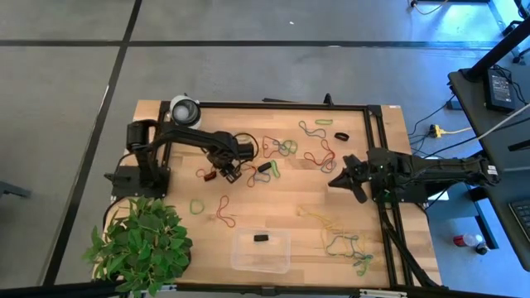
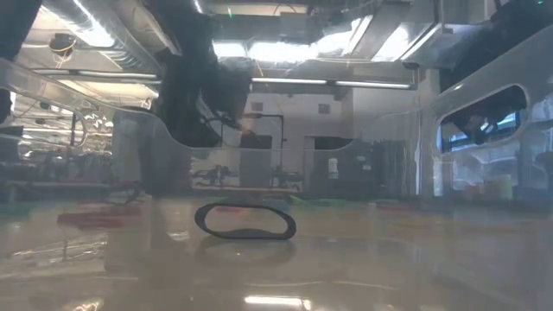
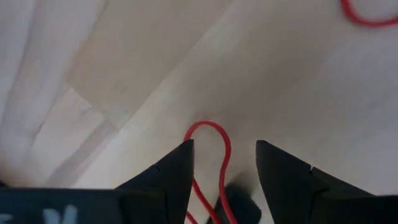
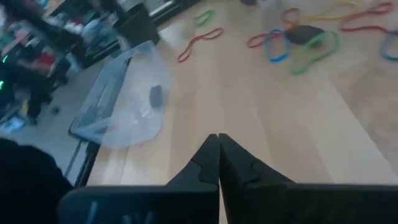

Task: Pick and place rubber bands into bin
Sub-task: Put the red rubber band into the transparent bin

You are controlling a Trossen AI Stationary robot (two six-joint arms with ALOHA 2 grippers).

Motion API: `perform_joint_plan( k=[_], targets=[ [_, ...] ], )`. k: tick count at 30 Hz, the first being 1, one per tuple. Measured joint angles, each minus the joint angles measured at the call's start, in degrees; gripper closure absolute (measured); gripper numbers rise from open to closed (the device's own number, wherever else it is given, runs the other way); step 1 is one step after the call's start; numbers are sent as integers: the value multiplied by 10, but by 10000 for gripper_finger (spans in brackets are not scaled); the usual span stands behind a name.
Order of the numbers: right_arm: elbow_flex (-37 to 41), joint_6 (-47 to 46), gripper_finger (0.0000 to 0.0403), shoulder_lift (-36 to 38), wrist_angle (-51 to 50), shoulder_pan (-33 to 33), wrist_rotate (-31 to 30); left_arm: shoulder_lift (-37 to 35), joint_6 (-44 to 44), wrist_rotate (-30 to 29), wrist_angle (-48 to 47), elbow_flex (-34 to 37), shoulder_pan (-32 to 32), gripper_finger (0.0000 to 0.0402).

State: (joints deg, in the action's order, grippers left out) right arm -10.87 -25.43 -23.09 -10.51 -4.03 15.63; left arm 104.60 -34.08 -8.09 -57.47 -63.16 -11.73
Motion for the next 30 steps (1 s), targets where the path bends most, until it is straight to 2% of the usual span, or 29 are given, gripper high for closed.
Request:
perform_joint_plan(
  k=[3, 5, 9, 11, 19, 25, 30],
  targets=[
    [0, -18, 403, 0, 1, 0, -34, 13, 34, 0, -2, 0, -1, 255],
    [0, -30, 403, 0, 6, 0, -47, 19, 46, 7, -4, 0, -4, 280],
    [0, -51, 403, 0, 27, 0, -57, 20, 56, -3, -8, 0, -4, 366],
    [0, -54, 403, 0, 33, 0, -58, 15, 57, -21, -23, -1, -4, 390],
    [0, -12, 403, 0, 12, 0, -71, -51, -14, -84, -184, -59, 22, 399],
    [0, 24, 403, 0, 11, 0, -72, -121, -91, -87, -240, -122, 76, 399],
    [0, 40, 403, 0, 1, 0, -72, -143, -154, -84, -258, -194, 132, 399]
  ],
)
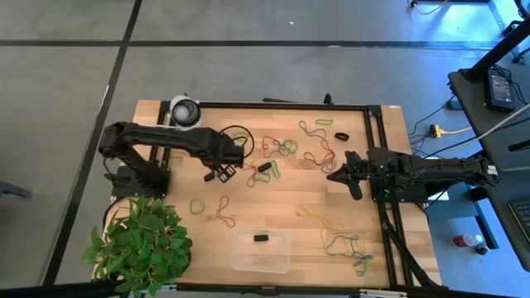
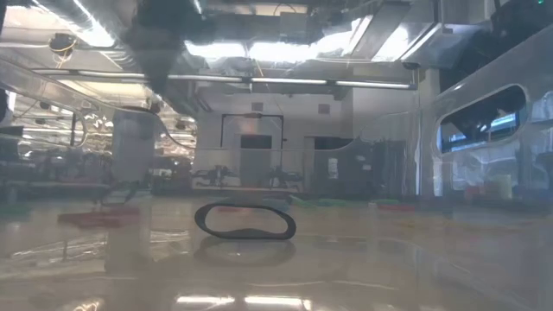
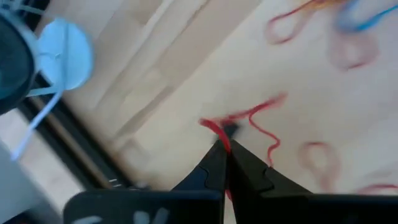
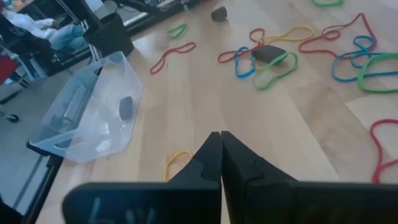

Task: Pick and place rubber bands into bin
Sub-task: Put the red rubber band into the transparent bin

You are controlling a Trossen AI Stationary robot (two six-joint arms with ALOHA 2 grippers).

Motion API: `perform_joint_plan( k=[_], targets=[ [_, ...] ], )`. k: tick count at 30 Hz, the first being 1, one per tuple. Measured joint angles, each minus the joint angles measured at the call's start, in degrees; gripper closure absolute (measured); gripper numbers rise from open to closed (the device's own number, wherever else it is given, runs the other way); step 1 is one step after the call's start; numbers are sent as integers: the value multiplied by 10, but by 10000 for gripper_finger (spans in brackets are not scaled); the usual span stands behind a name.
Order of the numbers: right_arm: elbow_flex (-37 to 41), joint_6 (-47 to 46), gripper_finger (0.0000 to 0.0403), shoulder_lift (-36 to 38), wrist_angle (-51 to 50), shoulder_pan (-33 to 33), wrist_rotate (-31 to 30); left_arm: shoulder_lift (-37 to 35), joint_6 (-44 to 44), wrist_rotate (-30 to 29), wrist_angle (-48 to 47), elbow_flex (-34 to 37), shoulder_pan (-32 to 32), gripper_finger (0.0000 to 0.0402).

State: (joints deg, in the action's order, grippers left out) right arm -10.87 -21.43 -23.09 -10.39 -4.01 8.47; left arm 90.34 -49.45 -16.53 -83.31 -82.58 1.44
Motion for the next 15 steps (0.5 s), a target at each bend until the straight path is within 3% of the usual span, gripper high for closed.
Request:
perform_joint_plan(
  k=[8, 15],
  targets=[
    [0, -4, 403, 0, -37, 0, 1, 69, -88, -28, -3, -168, 113, 399],
    [0, -4, 402, 0, -52, 0, 4, 206, -115, -29, -35, -351, 181, 399]
  ],
)
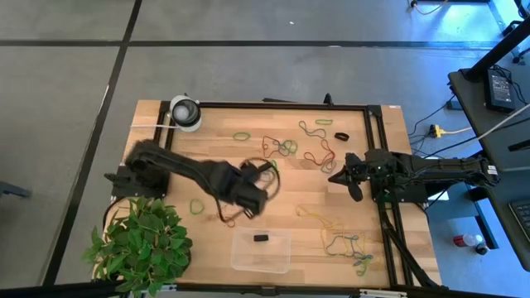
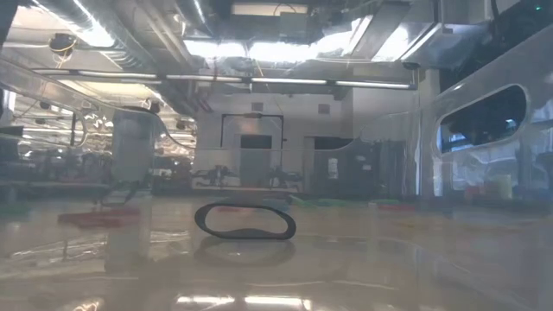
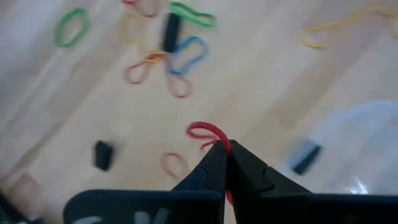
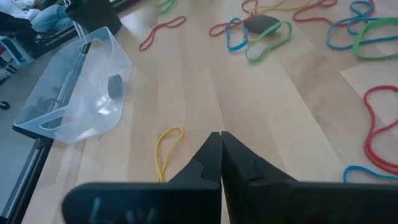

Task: Pick and place rubber bands into bin
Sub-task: Put the red rubber band into the transparent bin

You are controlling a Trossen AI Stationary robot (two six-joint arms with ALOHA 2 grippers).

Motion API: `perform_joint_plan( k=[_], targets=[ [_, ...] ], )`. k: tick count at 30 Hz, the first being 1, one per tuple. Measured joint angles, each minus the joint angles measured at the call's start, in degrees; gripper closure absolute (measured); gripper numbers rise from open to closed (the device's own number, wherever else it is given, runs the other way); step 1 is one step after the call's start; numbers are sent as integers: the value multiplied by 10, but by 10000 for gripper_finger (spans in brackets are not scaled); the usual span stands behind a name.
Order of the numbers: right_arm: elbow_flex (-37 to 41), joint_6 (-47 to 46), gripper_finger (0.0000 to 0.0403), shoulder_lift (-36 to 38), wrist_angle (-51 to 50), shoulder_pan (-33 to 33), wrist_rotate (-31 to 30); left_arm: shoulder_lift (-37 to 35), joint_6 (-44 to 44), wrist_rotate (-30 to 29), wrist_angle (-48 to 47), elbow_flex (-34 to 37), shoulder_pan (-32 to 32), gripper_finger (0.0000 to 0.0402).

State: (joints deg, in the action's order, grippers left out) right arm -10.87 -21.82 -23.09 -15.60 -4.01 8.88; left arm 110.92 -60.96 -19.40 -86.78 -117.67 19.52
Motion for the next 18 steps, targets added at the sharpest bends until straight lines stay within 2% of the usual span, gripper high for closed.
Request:
perform_joint_plan(
  k=[3, 7, 13, 18],
  targets=[
    [0, 0, 402, 0, -7, 0, 6, 60, -23, 20, -9, -83, 19, 399],
    [0, 0, 402, 0, -22, 0, 25, 122, -109, 30, -14, -175, 43, 400],
    [0, 0, 402, 0, -36, 0, 30, 141, -222, 75, 46, -158, 83, 400],
    [0, 0, 402, 0, -36, 0, 30, 180, -277, 80, 63, -158, 106, 400]
  ],
)
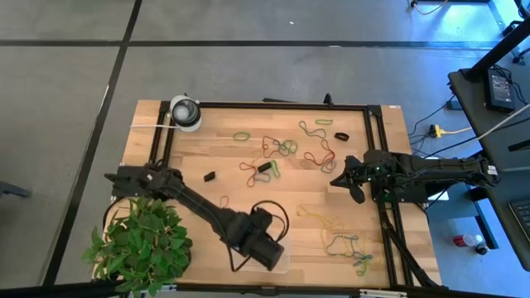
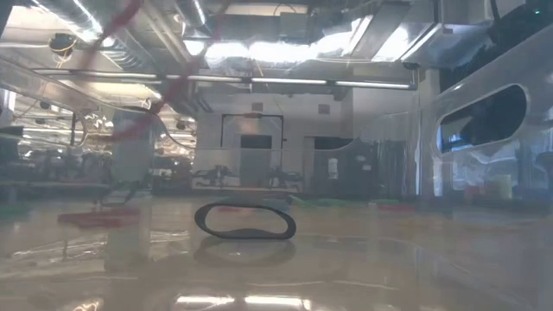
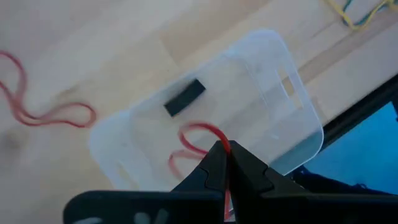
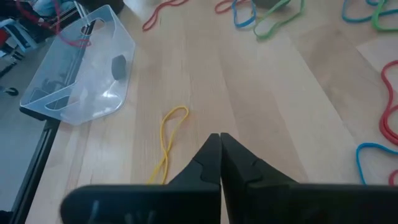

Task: Pick and place rubber bands into bin
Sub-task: Put the red rubber band into the transparent bin

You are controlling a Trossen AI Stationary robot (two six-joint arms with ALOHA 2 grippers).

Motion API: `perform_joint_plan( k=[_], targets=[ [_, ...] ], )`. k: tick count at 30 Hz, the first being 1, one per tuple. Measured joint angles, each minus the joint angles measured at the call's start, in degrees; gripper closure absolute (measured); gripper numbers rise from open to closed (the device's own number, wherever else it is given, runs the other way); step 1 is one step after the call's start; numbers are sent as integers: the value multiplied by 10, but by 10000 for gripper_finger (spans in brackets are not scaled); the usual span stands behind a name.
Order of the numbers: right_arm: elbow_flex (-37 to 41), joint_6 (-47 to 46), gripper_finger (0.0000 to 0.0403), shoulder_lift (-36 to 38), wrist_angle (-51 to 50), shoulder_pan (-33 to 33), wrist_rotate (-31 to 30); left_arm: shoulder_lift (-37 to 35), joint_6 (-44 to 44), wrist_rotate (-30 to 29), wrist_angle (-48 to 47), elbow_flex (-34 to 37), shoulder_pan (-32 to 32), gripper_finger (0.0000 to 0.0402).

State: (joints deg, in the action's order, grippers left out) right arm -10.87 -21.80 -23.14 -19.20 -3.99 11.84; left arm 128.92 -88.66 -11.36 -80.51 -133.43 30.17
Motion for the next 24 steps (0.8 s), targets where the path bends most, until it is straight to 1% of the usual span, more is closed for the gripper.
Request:
perform_joint_plan(
  k=[5, 12, 17, 20, 24],
  targets=[
    [0, 0, 402, 0, 0, 0, 3, 52, -2, 13, 25, 0, 0, 400],
    [0, 0, 402, 0, 0, 0, 3, 109, -23, 43, 30, 0, -11, 399],
    [0, 0, 402, 0, 0, 0, 3, 129, -23, 63, 47, 1, -12, 396],
    [0, 0, 402, 0, 1, 0, 3, 133, -18, 67, 52, 1, -11, 374],
    [0, 0, 402, 0, 1, 0, 3, 132, -17, 57, 53, 1, -12, 323]
  ],
)
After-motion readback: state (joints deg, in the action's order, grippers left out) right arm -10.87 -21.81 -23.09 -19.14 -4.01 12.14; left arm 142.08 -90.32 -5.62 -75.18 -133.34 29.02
